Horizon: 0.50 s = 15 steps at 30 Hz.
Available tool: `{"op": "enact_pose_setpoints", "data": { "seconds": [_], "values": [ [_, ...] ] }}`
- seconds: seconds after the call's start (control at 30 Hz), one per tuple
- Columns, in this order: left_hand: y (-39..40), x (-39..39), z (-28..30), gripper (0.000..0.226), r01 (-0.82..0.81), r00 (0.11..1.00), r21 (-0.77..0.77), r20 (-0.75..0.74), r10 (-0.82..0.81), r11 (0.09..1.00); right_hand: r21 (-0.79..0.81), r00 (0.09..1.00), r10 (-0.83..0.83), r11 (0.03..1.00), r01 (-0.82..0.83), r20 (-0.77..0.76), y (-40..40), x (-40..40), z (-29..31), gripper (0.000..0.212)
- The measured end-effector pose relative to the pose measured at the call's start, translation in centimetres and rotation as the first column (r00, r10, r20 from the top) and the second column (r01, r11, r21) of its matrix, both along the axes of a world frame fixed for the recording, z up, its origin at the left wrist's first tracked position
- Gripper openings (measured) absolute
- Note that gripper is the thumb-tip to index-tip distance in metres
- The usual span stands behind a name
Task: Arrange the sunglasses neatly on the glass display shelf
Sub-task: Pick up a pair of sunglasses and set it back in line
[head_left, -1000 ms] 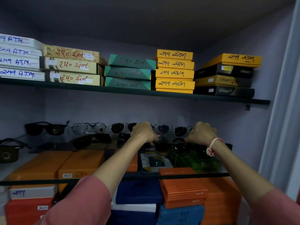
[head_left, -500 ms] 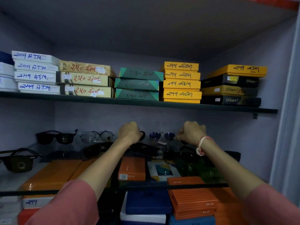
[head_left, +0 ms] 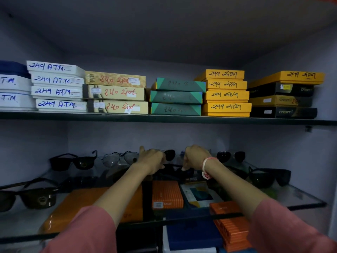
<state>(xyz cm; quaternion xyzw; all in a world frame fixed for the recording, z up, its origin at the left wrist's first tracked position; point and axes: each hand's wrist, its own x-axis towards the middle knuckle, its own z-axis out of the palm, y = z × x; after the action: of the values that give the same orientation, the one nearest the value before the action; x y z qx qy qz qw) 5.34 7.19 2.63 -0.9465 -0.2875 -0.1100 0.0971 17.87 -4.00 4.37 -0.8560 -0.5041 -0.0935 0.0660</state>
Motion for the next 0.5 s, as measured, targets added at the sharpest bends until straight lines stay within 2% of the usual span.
{"op": "enact_pose_setpoints", "data": {
  "seconds": [0.17, 0.37, 0.5],
  "values": [
    [0.7, -2.1, 0.0, 0.034, 0.017, 0.998, -0.037, 0.069, -0.015, 0.999, 0.146, 0.995, 0.085, 0.986, -0.076, -0.053, -0.9, -0.4, 0.9, 0.027],
    [0.7, -5.0, 1.6, 0.029, 0.150, 0.948, -0.182, 0.305, -0.089, 0.972, 0.298, 0.979, 0.198, 0.938, -0.176, -0.046, -3.7, -1.4, 2.3, 0.025],
    [-1.0, -6.7, 2.7, 0.024, 0.139, 0.914, -0.046, 0.391, -0.110, 0.989, 0.404, 0.984, 0.174, 0.903, -0.146, -0.033, -4.8, -2.3, 2.3, 0.021]
  ]
}}
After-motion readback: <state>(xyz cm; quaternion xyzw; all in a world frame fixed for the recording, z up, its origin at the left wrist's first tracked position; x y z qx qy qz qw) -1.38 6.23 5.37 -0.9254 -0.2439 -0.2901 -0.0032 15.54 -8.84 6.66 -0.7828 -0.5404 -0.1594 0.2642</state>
